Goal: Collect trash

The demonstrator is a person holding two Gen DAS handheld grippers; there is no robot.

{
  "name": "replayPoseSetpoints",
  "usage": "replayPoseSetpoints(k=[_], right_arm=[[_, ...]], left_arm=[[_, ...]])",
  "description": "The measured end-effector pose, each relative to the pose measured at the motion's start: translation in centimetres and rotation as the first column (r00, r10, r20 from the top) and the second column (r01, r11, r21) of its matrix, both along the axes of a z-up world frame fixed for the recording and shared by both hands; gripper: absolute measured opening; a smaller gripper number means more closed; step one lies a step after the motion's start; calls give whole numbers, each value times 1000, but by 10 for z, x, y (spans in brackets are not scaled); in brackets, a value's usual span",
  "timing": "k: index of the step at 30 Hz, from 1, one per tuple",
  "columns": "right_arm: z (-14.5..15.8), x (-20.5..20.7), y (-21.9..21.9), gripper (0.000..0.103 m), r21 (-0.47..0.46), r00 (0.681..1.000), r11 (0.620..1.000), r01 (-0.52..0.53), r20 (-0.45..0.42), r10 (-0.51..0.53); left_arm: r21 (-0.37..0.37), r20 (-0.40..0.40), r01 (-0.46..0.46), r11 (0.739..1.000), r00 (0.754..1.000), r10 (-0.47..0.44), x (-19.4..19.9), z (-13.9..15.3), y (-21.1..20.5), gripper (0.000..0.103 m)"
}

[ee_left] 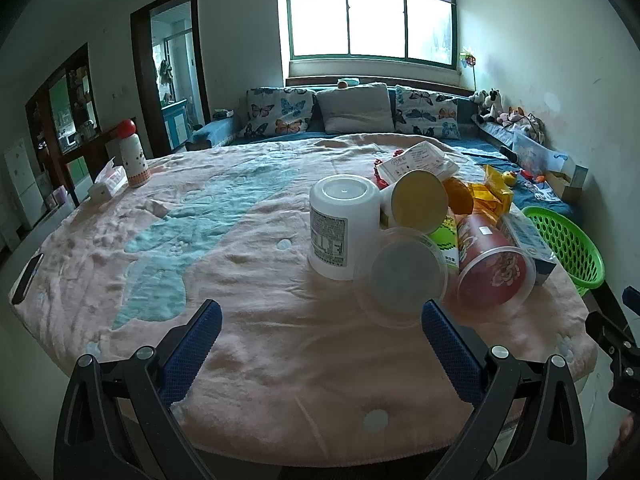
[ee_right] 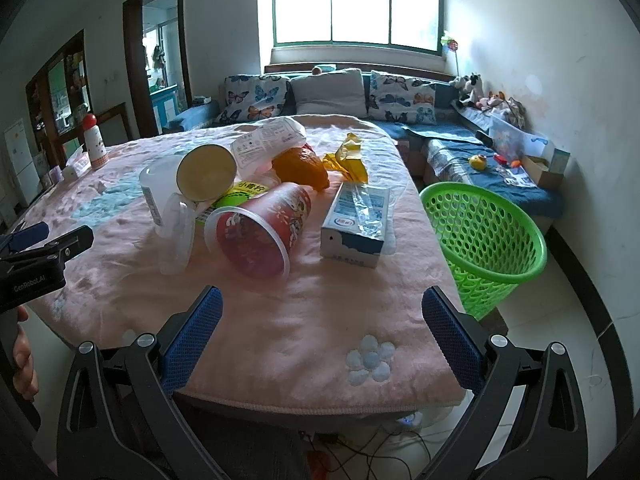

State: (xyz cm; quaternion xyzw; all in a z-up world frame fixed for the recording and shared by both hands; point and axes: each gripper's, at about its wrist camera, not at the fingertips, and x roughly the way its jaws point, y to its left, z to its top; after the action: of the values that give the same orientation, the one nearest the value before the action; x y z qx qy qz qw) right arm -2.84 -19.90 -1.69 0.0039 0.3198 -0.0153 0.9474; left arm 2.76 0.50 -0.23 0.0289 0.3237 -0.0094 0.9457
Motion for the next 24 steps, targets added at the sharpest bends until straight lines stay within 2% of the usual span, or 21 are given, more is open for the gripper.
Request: replayPoseSetpoints(k=[24], right_arm=[[-2, 30, -4, 99, 4, 999, 1000, -11, -38, 11]], left_arm=[[-6, -57, -1, 1000, 998, 1, 32, -7, 0, 97]])
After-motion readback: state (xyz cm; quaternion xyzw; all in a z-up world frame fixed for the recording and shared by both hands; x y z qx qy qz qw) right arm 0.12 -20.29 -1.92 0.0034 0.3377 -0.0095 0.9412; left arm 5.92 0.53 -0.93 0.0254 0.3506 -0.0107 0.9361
